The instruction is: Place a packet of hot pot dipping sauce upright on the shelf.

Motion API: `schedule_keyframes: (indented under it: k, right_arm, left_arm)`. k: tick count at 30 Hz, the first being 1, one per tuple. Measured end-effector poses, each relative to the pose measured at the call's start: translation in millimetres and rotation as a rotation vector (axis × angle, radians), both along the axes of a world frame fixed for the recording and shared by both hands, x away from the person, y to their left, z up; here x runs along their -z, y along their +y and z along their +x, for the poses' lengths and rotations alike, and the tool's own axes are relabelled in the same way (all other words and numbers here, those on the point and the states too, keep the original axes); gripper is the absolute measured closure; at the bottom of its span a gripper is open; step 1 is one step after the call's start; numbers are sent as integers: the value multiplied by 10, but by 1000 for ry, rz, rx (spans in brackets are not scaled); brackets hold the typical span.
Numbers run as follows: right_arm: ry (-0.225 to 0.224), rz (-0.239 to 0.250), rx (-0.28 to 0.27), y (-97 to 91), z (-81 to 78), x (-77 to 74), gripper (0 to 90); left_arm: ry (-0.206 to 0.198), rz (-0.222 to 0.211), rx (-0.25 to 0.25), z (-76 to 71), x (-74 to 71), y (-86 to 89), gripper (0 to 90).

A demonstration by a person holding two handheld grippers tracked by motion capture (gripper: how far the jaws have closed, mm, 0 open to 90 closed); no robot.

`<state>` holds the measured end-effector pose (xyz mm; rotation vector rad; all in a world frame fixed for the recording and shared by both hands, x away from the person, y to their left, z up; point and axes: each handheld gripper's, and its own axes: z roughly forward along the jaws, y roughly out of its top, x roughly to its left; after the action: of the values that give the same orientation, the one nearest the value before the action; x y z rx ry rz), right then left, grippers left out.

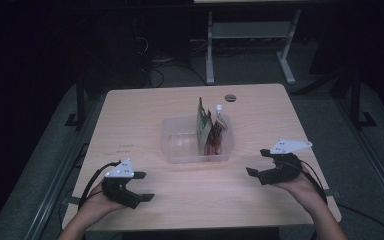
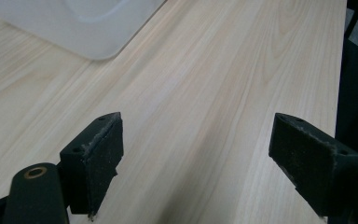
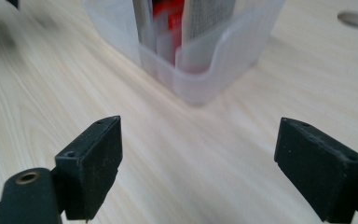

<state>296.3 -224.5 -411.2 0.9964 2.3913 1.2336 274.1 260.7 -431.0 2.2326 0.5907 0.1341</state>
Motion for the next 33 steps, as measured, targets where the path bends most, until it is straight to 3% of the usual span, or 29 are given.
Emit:
schedule_keyframes:
  k: [10, 14, 19, 22, 27, 33]
  right_arm:
    - [40, -20, 54, -196, -215, 219, 133]
    - [34, -44, 76, -298, -290, 301, 133]
    - [28, -63, 87, -377, -272, 382, 133]
    - [19, -110, 82, -387, -249, 449, 133]
    - [25, -136, 72, -383, -224, 498, 132]
    - [30, -128, 79, -389, -219, 496, 132]
  left_arm:
    - [18, -4, -49, -65, 72, 164, 173]
    - [24, 7, -69, -56, 101, 216, 174]
    - [19, 19, -83, -18, 140, 259, 174]
    - [15, 40, -89, 3, 181, 253, 174]
    - [18, 53, -92, 25, 210, 261, 173]
    - [22, 69, -93, 49, 240, 270, 174]
